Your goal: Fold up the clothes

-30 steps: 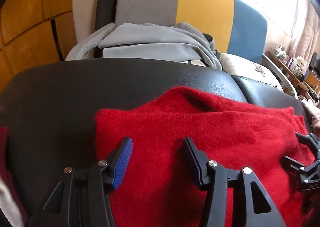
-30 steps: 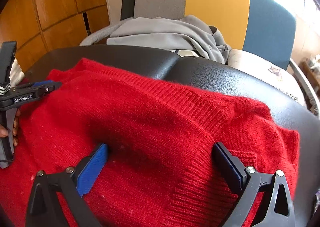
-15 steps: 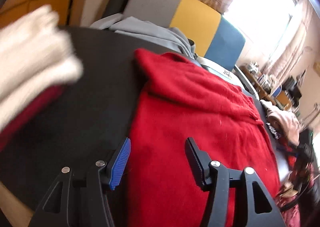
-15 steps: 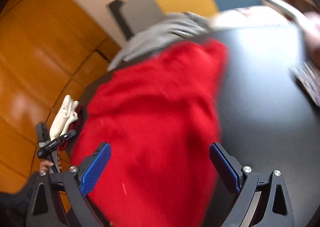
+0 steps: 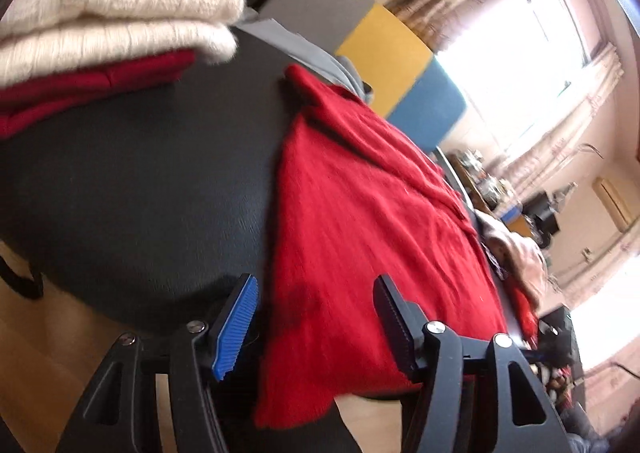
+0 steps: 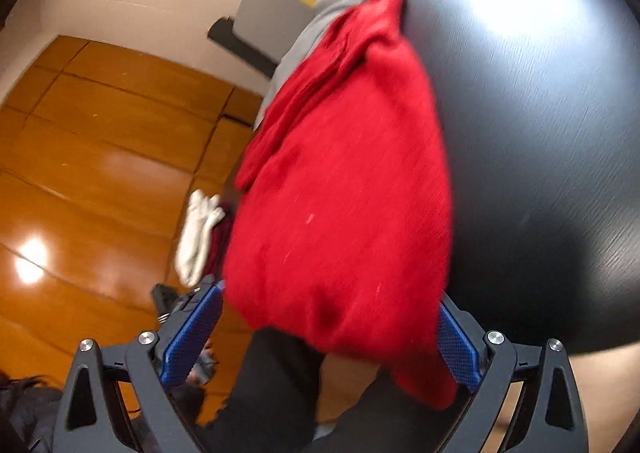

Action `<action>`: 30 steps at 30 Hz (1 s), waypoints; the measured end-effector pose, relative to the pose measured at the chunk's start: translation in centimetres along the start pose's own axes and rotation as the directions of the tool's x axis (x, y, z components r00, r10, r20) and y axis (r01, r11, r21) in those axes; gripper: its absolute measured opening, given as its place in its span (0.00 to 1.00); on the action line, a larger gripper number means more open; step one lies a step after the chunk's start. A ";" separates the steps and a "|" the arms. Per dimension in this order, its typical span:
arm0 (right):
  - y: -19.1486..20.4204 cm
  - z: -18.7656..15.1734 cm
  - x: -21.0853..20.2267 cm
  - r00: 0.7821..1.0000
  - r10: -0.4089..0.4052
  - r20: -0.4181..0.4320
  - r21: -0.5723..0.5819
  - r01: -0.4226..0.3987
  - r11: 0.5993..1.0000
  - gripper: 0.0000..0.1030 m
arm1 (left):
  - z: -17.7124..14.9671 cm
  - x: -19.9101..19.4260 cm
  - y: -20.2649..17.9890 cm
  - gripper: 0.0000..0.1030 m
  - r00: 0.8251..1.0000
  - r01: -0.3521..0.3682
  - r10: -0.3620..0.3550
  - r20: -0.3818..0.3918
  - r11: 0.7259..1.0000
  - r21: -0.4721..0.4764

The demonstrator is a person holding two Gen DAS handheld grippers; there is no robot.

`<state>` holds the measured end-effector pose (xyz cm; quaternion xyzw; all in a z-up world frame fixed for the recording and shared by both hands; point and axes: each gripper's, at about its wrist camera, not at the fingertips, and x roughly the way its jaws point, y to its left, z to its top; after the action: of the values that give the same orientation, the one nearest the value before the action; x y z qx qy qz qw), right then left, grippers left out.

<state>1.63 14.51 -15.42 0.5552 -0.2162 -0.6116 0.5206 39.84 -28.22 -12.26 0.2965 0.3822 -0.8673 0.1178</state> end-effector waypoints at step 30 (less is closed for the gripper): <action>-3.6 -2.5 1.5 1.000 0.008 -0.020 0.010 -0.008 1.000 0.17 | -4.9 2.8 -2.8 0.53 0.976 -0.186 0.192 -0.107 0.981 0.061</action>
<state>2.72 15.33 -19.82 0.5629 -0.2163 -0.6029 0.5224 38.49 -22.62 -14.93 0.3829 0.3364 -0.8433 0.1705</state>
